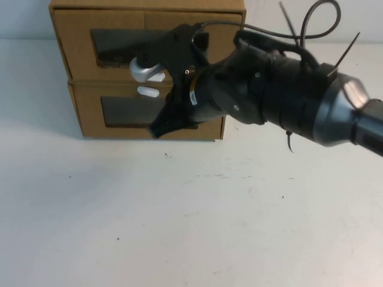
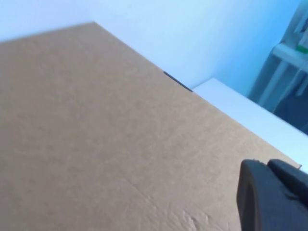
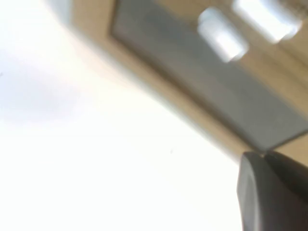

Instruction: Close the shoe box

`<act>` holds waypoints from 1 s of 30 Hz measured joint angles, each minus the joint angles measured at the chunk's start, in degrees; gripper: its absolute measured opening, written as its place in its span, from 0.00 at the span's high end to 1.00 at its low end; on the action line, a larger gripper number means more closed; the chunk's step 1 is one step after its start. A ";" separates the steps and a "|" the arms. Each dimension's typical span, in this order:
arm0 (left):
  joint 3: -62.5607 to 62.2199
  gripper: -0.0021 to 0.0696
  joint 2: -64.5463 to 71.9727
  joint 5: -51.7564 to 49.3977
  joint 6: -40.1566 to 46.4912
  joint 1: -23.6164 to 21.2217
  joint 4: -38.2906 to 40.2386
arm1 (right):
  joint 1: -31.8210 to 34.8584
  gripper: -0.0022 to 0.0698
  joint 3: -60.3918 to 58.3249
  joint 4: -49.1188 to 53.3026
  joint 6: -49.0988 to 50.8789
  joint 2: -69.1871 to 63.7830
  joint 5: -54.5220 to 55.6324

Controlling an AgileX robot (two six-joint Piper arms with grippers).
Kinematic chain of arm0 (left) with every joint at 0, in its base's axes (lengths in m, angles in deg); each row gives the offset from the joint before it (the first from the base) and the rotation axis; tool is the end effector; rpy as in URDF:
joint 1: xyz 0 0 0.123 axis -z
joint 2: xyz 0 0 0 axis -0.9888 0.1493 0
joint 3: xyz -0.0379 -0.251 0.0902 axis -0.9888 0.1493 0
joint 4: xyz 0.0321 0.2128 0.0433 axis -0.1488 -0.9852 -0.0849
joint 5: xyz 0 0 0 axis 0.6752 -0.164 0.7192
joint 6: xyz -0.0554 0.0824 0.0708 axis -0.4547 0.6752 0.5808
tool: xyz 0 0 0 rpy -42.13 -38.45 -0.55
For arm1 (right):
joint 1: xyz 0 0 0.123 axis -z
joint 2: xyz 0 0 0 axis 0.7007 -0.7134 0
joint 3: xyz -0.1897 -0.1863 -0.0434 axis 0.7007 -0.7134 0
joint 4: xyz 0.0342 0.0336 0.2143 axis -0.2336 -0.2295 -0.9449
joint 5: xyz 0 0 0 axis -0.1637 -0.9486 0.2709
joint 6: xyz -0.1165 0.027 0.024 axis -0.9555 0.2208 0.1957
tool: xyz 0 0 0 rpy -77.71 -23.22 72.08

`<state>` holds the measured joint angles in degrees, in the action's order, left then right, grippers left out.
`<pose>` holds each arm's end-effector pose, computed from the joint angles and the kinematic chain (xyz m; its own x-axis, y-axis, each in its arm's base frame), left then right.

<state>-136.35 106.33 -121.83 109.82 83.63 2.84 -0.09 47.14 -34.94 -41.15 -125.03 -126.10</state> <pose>0.3931 -0.1029 0.4453 -0.3285 0.1647 -0.9300 0.7453 0.6501 -0.1481 0.3211 0.2799 0.2839 -0.3935 -0.5753 -0.7170 -0.6325 0.7354 -0.2430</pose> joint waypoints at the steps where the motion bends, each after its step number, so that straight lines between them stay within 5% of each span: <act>1: -0.03 0.98 -1.04 -0.11 0.00 0.00 -1.26 | -0.54 0.99 0.00 -1.08 -0.73 0.84 -1.61; 9: 5.41 0.98 -14.67 -0.47 0.00 0.00 -8.06 | -3.91 0.99 -0.50 -6.16 -2.21 12.85 -14.76; 17: 33.94 0.98 -37.71 3.39 0.92 0.00 -14.90 | -3.91 0.99 -16.72 0.11 8.04 33.92 -17.03; 30: 94.73 0.98 -84.96 45.30 7.23 0.00 -8.78 | -3.91 0.99 -49.56 10.61 30.23 77.14 -13.80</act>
<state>-41.63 21.37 -76.54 117.04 83.63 -5.94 -3.99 -2.42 -24.33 -10.92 -47.88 -139.90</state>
